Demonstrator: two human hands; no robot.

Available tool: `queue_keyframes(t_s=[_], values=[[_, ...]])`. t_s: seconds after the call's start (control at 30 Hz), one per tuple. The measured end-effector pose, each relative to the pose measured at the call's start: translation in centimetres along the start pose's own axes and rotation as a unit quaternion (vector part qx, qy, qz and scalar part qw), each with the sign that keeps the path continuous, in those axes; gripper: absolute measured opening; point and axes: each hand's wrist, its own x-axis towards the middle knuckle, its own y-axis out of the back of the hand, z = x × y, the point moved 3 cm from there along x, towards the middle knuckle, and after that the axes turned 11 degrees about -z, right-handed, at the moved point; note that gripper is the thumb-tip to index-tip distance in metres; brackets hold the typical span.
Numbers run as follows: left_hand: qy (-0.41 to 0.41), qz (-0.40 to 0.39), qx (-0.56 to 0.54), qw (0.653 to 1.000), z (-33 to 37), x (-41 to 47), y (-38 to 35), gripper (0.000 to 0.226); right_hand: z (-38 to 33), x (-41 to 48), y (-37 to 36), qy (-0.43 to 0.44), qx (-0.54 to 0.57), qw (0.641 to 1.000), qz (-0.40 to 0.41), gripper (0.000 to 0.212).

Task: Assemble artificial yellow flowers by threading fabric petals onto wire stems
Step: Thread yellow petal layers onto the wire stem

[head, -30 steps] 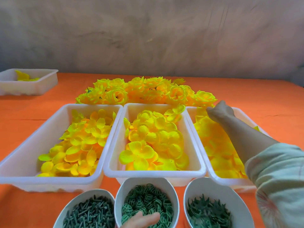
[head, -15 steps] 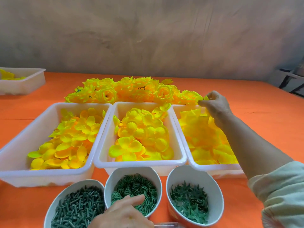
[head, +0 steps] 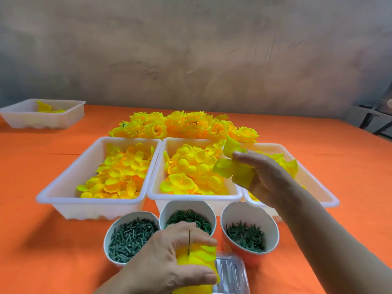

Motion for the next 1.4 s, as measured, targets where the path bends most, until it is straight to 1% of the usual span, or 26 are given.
queue_keyframes(t_s=[0.07,0.1,0.17,0.2,0.3,0.37,0.47,0.53,0.6,0.67,0.73,0.77,0.9,0.97,1.03,1.1,1.17,1.3,1.4], values=[[-0.021,0.009,0.039,0.999,-0.1,-0.4,0.2,0.072,0.9,-1.2,-1.9,-0.018,0.000,1.000,-0.010,0.024],[-0.029,0.011,0.051,0.998,0.0,-0.8,0.6,0.080,1.2,-1.7,-2.7,-0.024,0.000,1.000,-0.017,0.026],[-0.041,0.031,0.051,0.997,0.6,-1.3,1.9,0.085,1.3,-2.5,-3.9,-0.030,-0.003,0.999,-0.028,0.041],[-0.047,0.051,0.026,0.997,1.0,-1.6,2.7,0.083,1.2,-2.9,-4.5,-0.028,-0.013,0.999,-0.033,0.045],[-0.062,0.129,-0.075,0.987,2.1,-2.3,5.2,0.078,0.7,-3.6,-6.2,-0.010,-0.049,0.997,-0.065,0.029],[-0.071,0.171,-0.104,0.977,3.2,-2.5,6.1,0.074,0.2,-4.0,-7.6,-0.003,-0.058,0.995,-0.087,0.021],[-0.059,0.193,-0.147,0.968,4.7,-1.7,6.0,0.065,-0.3,-4.5,-9.5,0.006,-0.078,0.988,-0.130,0.009],[-0.057,0.201,-0.173,0.962,5.5,-1.3,5.6,0.053,-0.6,-4.9,-10.5,0.016,-0.074,0.985,-0.156,0.008],[-0.067,0.200,-0.213,0.954,6.2,-1.2,5.5,0.039,-0.8,-5.1,-10.8,0.025,-0.053,0.983,-0.173,0.001],[-0.066,0.197,-0.260,0.943,6.7,-1.4,5.5,0.029,-1.1,-5.2,-10.6,0.026,-0.040,0.983,-0.176,0.004],[-0.056,0.193,-0.292,0.935,6.9,-1.6,5.6,0.019,-1.2,-5.4,-10.1,0.027,-0.030,0.984,-0.173,0.011],[-0.053,0.190,-0.303,0.932,7.1,-1.7,5.5,0.015,-1.1,-5.4,-9.9,0.030,-0.029,0.985,-0.169,0.012],[-0.035,0.187,-0.309,0.932,7.3,-1.9,4.9,0.009,-0.7,-5.6,-9.4,0.026,-0.029,0.989,-0.140,0.022],[-0.023,0.181,-0.295,0.938,7.4,-1.9,4.8,0.012,-0.5,-5.8,-9.4,0.028,-0.022,0.991,-0.131,0.024],[-0.011,0.177,-0.270,0.946,7.3,-1.9,4.7,0.024,-0.3,-5.9,-9.3,0.031,-0.022,0.992,-0.121,0.025],[-0.006,0.183,-0.254,0.950,7.3,-1.9,4.5,0.031,-0.1,-6.0,-9.4,0.035,-0.019,0.993,-0.115,0.025],[-0.002,0.193,-0.250,0.949,7.3,-1.8,4.5,0.028,0.0,-6.0,-9.5,0.035,-0.019,0.993,-0.110,0.029],[0.019,0.199,-0.244,0.949,6.8,-1.5,4.6,0.016,0.3,-5.9,-9.6,0.015,-0.046,0.995,-0.089,0.053],[0.037,0.193,-0.252,0.948,6.5,-1.4,4.4,0.016,0.7,-6.0,-9.7,0.001,-0.060,0.996,-0.072,0.056]])
